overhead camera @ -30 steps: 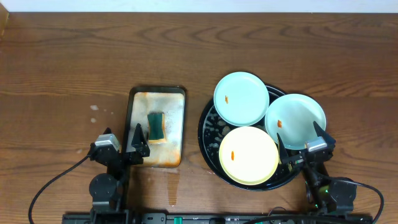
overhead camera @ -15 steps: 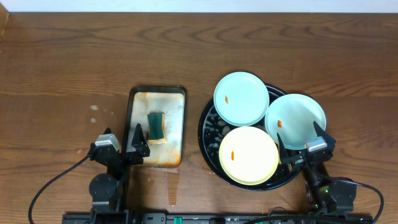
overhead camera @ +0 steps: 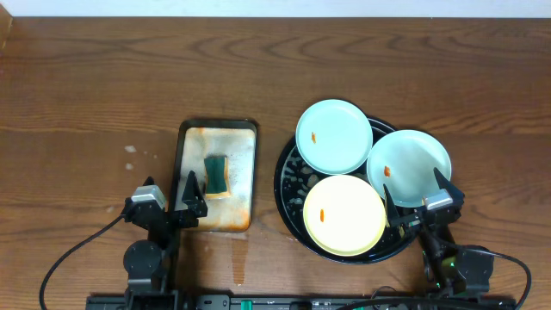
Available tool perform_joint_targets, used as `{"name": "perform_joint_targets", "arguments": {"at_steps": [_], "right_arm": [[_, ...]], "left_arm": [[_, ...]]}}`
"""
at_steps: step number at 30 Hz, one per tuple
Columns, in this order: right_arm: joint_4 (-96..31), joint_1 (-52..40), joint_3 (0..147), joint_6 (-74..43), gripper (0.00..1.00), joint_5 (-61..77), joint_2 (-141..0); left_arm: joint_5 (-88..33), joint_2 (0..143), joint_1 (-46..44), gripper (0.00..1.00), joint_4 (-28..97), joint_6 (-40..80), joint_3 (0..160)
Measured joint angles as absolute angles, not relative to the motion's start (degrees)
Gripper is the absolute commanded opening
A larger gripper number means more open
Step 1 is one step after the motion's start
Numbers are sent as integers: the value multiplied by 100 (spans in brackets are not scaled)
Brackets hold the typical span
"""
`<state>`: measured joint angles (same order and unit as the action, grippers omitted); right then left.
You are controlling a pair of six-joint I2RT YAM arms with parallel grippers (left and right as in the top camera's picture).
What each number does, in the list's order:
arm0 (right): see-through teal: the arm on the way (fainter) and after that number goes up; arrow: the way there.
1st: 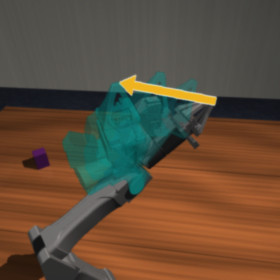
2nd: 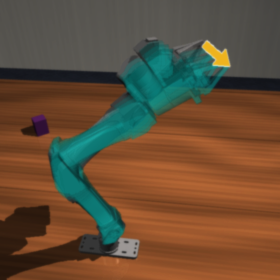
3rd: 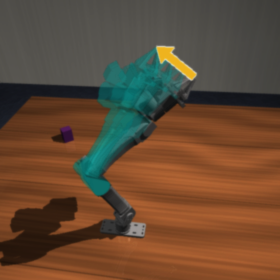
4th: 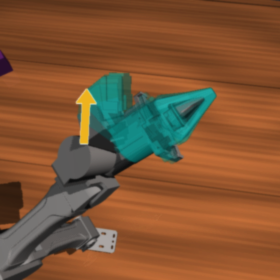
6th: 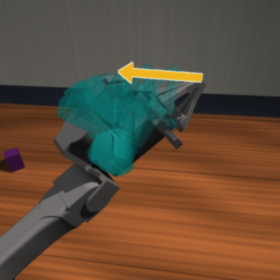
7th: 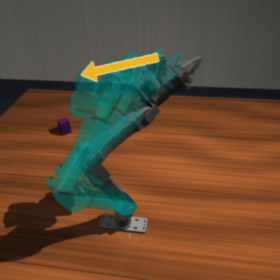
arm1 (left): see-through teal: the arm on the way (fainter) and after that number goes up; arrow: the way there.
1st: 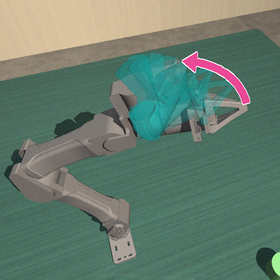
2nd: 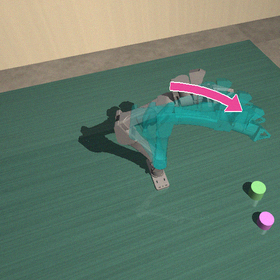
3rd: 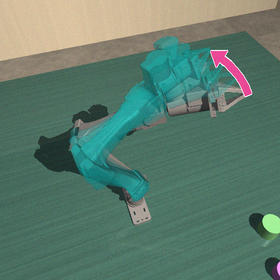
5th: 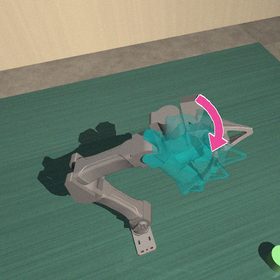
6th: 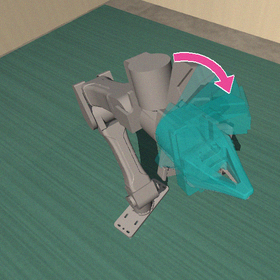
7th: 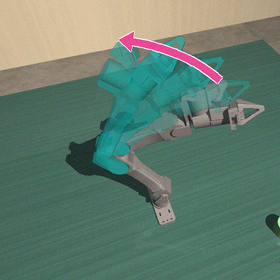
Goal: Clean dirty plates on tray and stack at the side
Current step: 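Move both arms forward from rest toward the sponge tray and plates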
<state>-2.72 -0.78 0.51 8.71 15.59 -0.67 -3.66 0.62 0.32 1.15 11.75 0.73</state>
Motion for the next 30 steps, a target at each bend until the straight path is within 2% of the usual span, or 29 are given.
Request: {"name": "perform_joint_targets", "arguments": {"at_steps": [12,17,26,30], "right_arm": [[-270,-78,51,858,99,1704,-69],[-255,-78,51,464,99,1935,-69],[-276,-78,56,-554,99,2324,-69],[-720,-78,298,-801,99,2471,-134]], "left_arm": [[-368,64,32,92,115,1177,73],[-460,150,32,92,95,1330,73],[-1673,237,32,92,1,1739,123],[-1922,336,32,92,329,1737,438]]}}
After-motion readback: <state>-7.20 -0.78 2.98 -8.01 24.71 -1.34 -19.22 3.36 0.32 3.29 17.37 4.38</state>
